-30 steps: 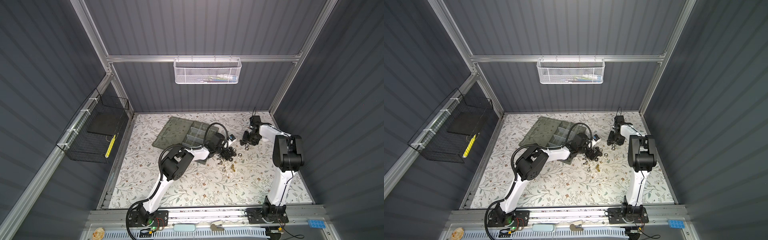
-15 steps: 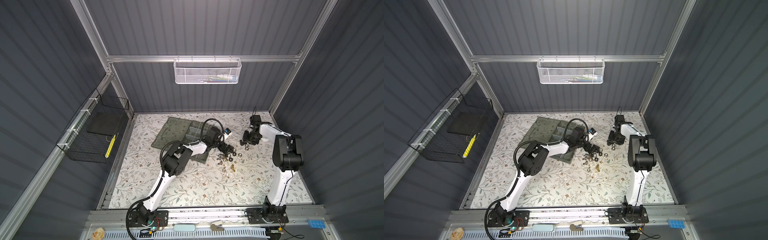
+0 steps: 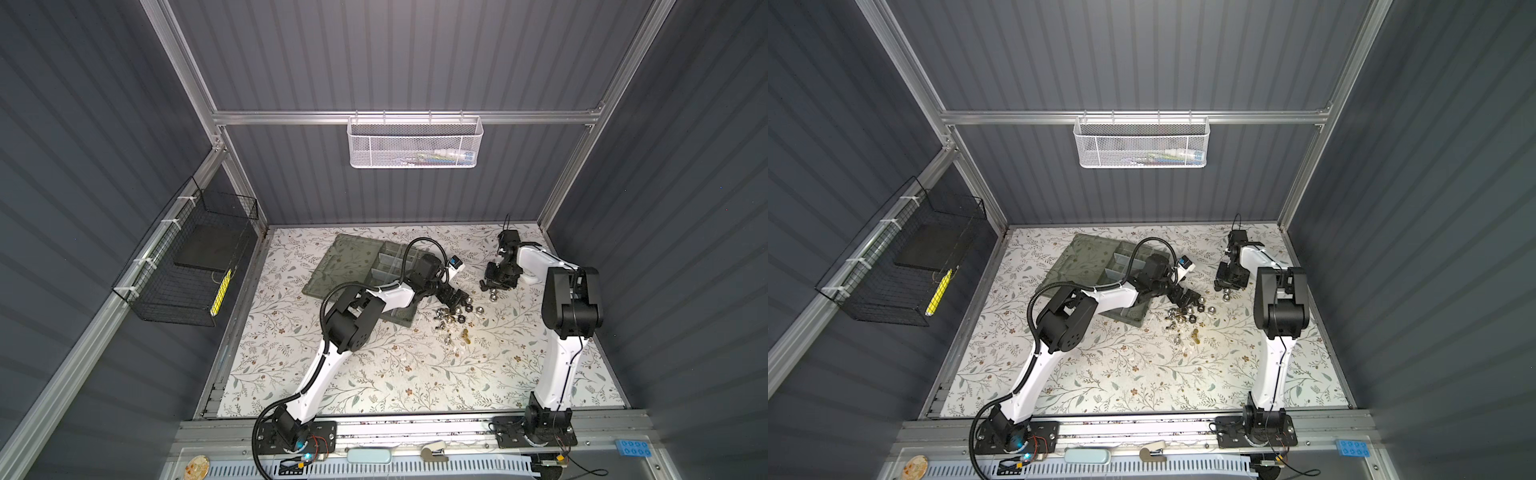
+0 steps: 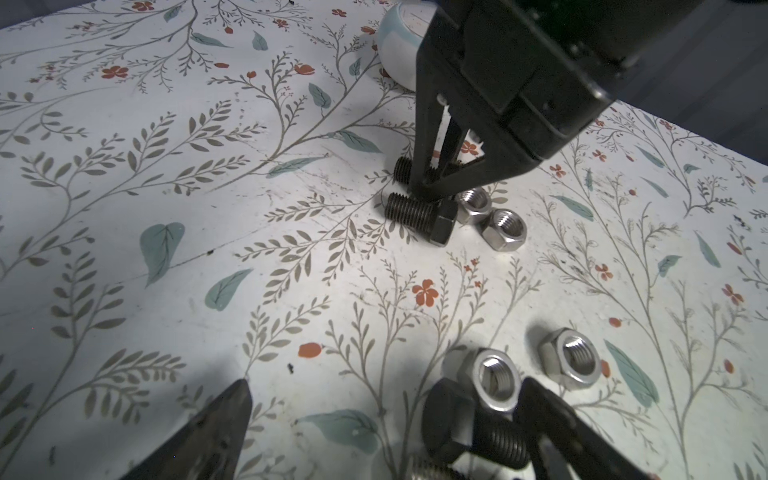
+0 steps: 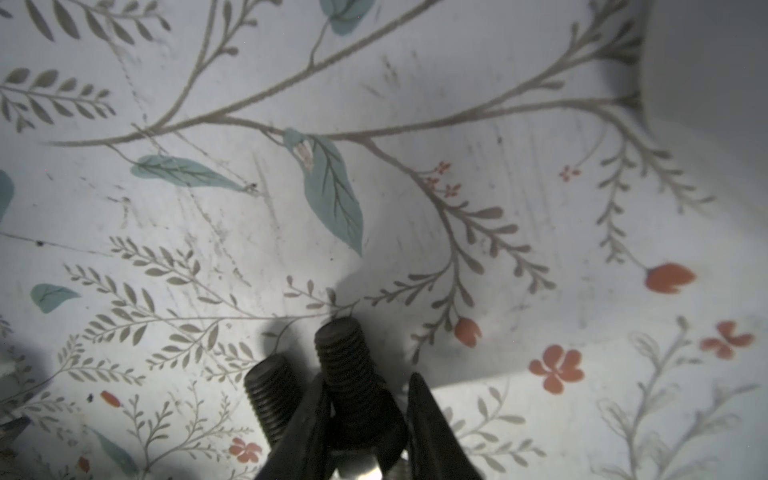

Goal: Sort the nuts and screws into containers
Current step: 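Lift the black bolt with the right gripper and carry it over the box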

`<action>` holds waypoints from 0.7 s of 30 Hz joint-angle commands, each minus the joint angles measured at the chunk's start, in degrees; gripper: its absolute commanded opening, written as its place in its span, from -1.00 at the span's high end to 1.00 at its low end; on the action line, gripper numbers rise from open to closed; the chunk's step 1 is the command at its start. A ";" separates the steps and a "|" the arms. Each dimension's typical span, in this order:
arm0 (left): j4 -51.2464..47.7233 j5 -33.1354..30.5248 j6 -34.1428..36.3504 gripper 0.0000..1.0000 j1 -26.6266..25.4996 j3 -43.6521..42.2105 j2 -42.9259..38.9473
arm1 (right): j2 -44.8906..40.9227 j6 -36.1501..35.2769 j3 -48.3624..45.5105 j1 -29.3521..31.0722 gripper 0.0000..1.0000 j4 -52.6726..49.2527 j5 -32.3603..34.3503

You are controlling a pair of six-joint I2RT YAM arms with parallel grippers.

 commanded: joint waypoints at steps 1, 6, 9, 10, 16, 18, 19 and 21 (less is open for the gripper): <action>-0.29 1.23 -0.80 -0.99 -0.18 1.15 -2.08 | 1.16 -0.63 0.93 -0.14 0.49 -2.39 0.17; -0.38 0.84 -0.39 -0.99 -0.20 0.88 -2.87 | 0.08 -0.46 0.07 -0.10 0.51 -1.34 0.07; -0.65 0.65 -0.36 -0.99 -0.30 0.91 -3.52 | -1.96 -0.12 -0.98 -0.14 0.53 -0.32 -0.52; -0.81 0.55 -0.36 -0.99 -0.35 0.96 -3.71 | -2.76 -0.02 -1.32 -0.14 0.53 0.00 -0.70; -2.36 0.50 -0.97 -1.00 -0.60 1.68 -5.12 | -7.97 0.57 -3.45 -0.14 0.57 1.14 -2.35; -2.58 0.46 -1.24 -0.99 -0.57 1.46 -6.04 | -9.99 0.68 -4.60 -0.06 0.57 1.70 -2.72; -2.58 0.29 -1.36 -0.99 -0.61 1.33 -6.49 | -10.65 0.68 -5.15 -0.05 0.58 1.97 -2.90; -3.05 -0.51 -1.46 -1.00 -0.62 1.10 -7.61 | -12.22 0.77 -5.83 0.12 0.58 2.18 -3.67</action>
